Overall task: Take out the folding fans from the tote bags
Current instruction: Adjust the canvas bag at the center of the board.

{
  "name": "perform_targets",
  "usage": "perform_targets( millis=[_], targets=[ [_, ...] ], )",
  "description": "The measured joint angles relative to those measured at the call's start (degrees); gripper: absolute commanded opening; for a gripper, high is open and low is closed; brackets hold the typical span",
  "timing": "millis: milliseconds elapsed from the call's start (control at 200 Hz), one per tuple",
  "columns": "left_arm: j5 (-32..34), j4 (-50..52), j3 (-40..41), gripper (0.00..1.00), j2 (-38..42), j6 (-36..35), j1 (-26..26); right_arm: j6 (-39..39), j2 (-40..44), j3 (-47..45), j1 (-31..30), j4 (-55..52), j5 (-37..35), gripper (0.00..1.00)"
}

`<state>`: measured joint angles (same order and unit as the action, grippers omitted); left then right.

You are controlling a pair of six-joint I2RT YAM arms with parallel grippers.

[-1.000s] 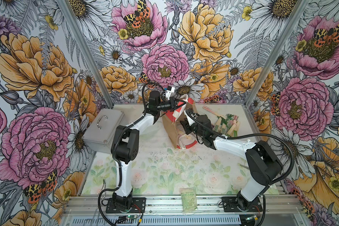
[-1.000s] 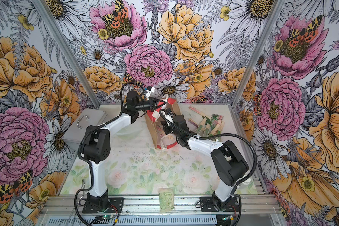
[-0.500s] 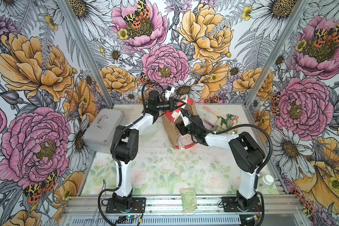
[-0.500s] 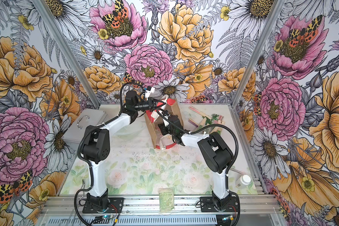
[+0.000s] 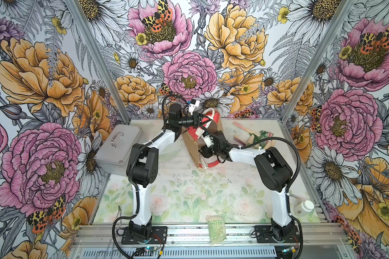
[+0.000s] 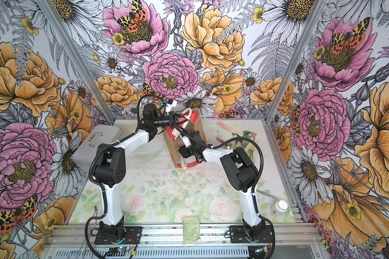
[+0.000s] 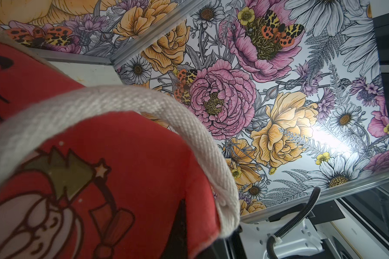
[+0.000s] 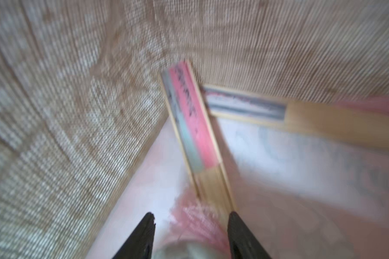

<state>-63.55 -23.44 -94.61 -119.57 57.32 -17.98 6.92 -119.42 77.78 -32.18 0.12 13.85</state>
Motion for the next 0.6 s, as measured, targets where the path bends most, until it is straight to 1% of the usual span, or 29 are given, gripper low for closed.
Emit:
perform_targets(
  millis=[60, 95, 155, 170, 235, 325, 435, 530, 600],
  targets=[
    [-0.5, -3.52, 0.0, 0.0, -0.26, 3.15, 0.07, -0.61, 0.0, -0.37, 0.0, -0.09, -0.02, 0.55],
    [-0.92, -7.21, -0.02, 0.0, -0.72, 6.47, 0.11, -0.81, 0.0, -0.72, 0.0, -0.09, -0.07, 0.55],
    [-1.92, -16.31, -0.5, 0.0, -2.47, 14.16, 0.15, -1.03, 0.0, -1.49, 0.0, -0.04, -0.15, 0.55],
    [-2.29, -19.3, -1.01, 0.0, -3.39, 17.29, 0.17, -1.01, 0.0, -1.68, -0.02, -0.02, -0.48, 0.55],
    [-3.43, -29.09, -3.85, 0.0, -7.41, 26.16, 0.17, -0.98, 0.0, -2.29, -0.02, 0.63, -1.49, 0.55],
    [-4.02, -37.64, -5.05, 0.0, -11.04, 34.4, 0.02, -0.94, 0.0, -3.08, -0.04, 1.49, -2.75, 0.55],
    [-4.92, -41.9, -5.03, 0.0, -11.82, 38.8, -0.07, -0.52, 0.04, -4.87, -0.04, 3.43, -4.81, 0.54],
    [-5.35, -42.73, -4.63, 0.0, -11.63, 39.23, -0.07, -0.37, 1.18, -8.13, -0.26, 7.65, -6.4, 0.53],
    [-5.35, -41.72, -3.04, 0.0, -10.69, 38.01, -0.04, -0.59, 2.64, -11.69, -0.26, 11.69, -7.08, 0.53]
  ],
)
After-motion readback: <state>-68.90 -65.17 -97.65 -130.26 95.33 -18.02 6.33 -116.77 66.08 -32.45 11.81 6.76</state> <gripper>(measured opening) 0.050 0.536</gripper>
